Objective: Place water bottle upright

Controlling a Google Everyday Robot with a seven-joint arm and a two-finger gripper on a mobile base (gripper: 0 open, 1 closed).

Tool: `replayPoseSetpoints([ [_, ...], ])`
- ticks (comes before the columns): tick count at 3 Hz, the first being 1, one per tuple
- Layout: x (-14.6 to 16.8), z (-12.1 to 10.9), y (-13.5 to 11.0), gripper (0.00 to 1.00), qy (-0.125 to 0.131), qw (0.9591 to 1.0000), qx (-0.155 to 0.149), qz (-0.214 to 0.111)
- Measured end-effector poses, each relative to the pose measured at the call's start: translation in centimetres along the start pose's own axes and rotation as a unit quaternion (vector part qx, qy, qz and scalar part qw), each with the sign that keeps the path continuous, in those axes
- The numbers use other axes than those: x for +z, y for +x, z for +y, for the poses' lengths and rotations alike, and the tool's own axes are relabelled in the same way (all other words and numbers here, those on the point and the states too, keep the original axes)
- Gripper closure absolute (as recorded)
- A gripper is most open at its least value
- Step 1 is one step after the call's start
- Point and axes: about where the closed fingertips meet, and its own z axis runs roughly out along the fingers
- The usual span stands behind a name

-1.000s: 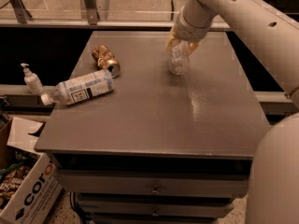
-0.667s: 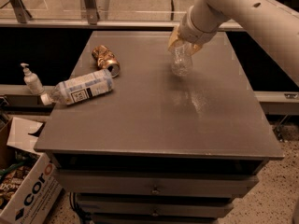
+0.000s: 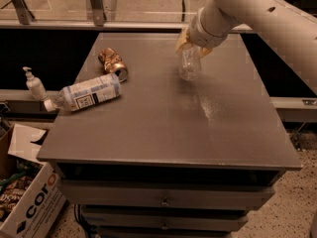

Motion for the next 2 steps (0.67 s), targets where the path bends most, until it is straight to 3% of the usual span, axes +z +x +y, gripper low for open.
replayPoseSetpoints([
  [1,-0.4,0.0,-0.3,1.00,0.026,0.9995,-0.006,0.017],
  [2,-1.6,-0.2,-1.0,1.00,0.091,0.9945,-0.019,0.049],
])
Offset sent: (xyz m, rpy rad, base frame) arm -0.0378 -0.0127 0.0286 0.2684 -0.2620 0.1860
